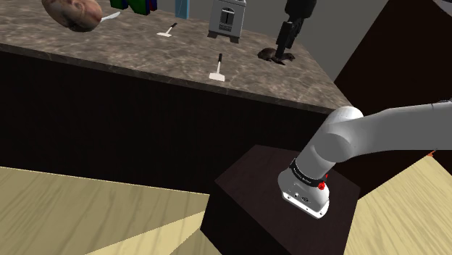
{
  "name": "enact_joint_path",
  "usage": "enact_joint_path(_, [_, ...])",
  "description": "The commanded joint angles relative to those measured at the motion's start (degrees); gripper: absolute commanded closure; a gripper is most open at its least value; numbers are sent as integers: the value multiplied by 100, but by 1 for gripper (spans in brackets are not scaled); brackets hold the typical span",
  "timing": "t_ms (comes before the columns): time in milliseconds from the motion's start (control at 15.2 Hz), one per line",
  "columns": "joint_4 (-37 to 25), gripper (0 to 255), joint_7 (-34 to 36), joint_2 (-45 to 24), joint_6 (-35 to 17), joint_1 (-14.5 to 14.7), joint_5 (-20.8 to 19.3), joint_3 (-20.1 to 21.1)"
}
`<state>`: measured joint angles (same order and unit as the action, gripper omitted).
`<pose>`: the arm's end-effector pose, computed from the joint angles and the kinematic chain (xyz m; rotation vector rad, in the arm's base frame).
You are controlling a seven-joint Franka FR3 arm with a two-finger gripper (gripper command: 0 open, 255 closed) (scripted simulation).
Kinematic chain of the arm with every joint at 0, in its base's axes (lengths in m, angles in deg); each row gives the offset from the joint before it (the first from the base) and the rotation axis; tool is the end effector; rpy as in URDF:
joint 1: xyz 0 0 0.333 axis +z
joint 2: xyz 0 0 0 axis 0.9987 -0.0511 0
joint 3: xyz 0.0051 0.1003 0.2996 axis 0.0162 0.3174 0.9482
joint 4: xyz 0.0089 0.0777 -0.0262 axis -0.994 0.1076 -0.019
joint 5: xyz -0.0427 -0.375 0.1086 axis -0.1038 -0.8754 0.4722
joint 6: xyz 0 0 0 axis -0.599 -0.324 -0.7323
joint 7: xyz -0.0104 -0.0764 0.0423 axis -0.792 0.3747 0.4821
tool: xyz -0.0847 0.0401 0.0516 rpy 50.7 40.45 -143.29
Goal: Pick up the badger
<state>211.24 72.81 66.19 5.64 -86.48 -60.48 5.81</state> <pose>0.2816 0.0087 0.6275 3.0039 0.2579 -0.0089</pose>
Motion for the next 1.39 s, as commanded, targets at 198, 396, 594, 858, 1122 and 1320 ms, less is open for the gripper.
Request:
enact_joint_path(198, [105, 0, -361, -98, -264, -110, -288, -363])
enact_joint_path(396, [151, 0, -711, -258, -545, -219, -560, -729])
enact_joint_path(594, [137, 0, -1053, -479, -840, -320, -807, -1096])
enact_joint_path(858, [23, 0, -1502, -865, -1245, -436, -1078, -1585])
enact_joint_path(1122, [-199, 0, -1953, -1349, -1654, -515, -1263, -2075])
enact_joint_path(1320, [-436, 0, -2302, -1771, -1954, -547, -1327, -2446])
